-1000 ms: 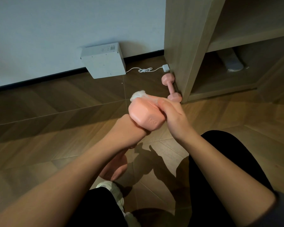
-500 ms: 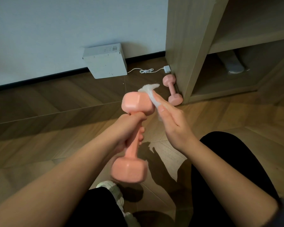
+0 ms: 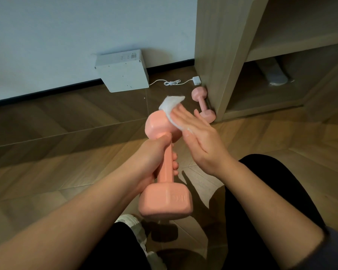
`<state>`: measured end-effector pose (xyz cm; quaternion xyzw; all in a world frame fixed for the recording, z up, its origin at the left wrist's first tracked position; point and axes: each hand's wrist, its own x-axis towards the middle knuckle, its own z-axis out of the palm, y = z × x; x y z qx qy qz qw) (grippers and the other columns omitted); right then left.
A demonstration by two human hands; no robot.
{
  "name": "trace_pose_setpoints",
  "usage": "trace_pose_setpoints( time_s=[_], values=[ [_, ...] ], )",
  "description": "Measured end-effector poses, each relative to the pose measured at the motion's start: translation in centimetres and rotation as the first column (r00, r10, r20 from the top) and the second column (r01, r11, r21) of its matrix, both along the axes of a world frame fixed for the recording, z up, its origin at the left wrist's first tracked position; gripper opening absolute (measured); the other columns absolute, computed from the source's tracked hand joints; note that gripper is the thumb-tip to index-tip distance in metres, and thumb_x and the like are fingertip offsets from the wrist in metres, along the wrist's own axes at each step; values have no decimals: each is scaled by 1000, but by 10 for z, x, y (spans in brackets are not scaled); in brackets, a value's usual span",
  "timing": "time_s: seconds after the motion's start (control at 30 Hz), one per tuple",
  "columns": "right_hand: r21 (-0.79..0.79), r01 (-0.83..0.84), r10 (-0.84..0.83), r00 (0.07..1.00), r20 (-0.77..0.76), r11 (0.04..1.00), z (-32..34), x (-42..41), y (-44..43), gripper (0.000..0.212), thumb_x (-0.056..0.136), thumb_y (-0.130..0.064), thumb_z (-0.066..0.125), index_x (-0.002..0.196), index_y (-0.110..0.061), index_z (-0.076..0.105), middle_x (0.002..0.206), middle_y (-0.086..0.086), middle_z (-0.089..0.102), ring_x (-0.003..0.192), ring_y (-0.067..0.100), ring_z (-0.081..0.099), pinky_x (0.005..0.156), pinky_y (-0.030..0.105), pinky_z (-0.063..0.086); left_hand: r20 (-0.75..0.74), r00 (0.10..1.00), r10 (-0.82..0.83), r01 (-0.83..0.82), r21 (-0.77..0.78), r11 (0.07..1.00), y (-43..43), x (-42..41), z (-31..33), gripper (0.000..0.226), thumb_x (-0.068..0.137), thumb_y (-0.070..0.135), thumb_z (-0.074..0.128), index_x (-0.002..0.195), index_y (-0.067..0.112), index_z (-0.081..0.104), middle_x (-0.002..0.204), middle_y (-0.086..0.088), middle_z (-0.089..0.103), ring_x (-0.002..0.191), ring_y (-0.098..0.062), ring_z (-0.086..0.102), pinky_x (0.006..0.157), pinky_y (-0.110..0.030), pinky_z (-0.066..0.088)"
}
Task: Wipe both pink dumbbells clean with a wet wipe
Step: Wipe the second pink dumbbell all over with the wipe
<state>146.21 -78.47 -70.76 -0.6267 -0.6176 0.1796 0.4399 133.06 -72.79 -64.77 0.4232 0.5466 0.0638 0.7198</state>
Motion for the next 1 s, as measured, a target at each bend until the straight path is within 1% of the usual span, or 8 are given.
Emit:
trace_pose_setpoints(
  time_s=[0.07, 0.17, 0.4, 0.5, 0.63, 0.7, 0.9, 1.0],
  values=[
    [7, -46, 46, 999, 20, 999, -2, -2, 1, 48, 102, -27, 24, 145, -14, 40, 153, 2, 40, 146, 12, 27, 121, 49, 15, 2, 1000, 22, -22, -40, 999, 2, -2, 2, 27, 100, 34, 46, 99, 9, 55, 58, -6, 54, 43, -15, 52, 42, -24, 47],
    [-26, 8, -11, 994, -108, 1000, -3, -1, 7, 45, 103, -20, 28, 146, -15, 39, 153, -2, 37, 146, 9, 27, 121, 47, 17, 3, 1000, 27, -27, -83, 996, 1, -1, 4, 26, 100, 33, 47, 90, 9, 54, 56, -6, 54, 41, -16, 51, 42, -22, 47],
    [-7, -16, 15, 988, -153, 1000, -9, -2, 3, 43, 103, -18, 30, 146, -17, 37, 151, -8, 35, 146, 8, 26, 122, 46, 18, 5, 997, 78, -76, -160, 984, 3, -2, 6, 25, 99, 34, 49, 97, 10, 55, 61, -7, 55, 44, -15, 51, 44, -23, 48],
    [-11, 13, -15, 981, -195, 1000, -10, 0, 2, 46, 102, -26, 28, 146, -15, 37, 152, -3, 37, 145, 9, 28, 120, 47, 21, 29, 994, 101, -93, -207, 974, 0, 1, 9, 24, 99, 33, 47, 99, 11, 54, 61, -6, 53, 43, -15, 50, 45, -22, 47],
    [64, -48, 58, 985, -160, 997, -6, -7, 5, 47, 102, -20, 28, 145, -6, 39, 154, 9, 37, 147, 17, 26, 120, 50, 21, 48, 995, 90, -79, -200, 977, -3, 7, 7, 23, 100, 33, 46, 100, 11, 52, 61, -6, 51, 44, -15, 49, 45, -22, 46],
    [19, -9, 13, 968, -249, 1000, -8, -3, 6, 49, 102, -24, 28, 147, -8, 38, 154, 7, 39, 146, 15, 29, 118, 52, 24, 47, 994, 103, -91, -213, 973, -4, 8, 6, 22, 99, 32, 47, 98, 11, 53, 61, -6, 51, 44, -15, 48, 46, -21, 46],
    [-14, 14, -19, 926, -377, 1000, -12, -4, -6, 47, 101, -30, 31, 145, -16, 38, 150, 6, 44, 141, 9, 37, 117, 37, 32, 124, 982, 144, -113, -230, 967, -1, 3, 8, 19, 95, 30, 49, 96, 11, 51, 61, -5, 50, 43, -14, 47, 46, -22, 45],
    [46, -3, 20, 931, -364, 999, -8, -9, -3, 47, 101, -22, 30, 145, -7, 38, 152, 10, 41, 144, 14, 34, 119, 40, 28, 188, 965, 183, -135, -244, 960, -4, 4, 5, 18, 94, 30, 49, 88, 13, 49, 59, -4, 47, 41, -13, 44, 44, -22, 43]
  ],
)
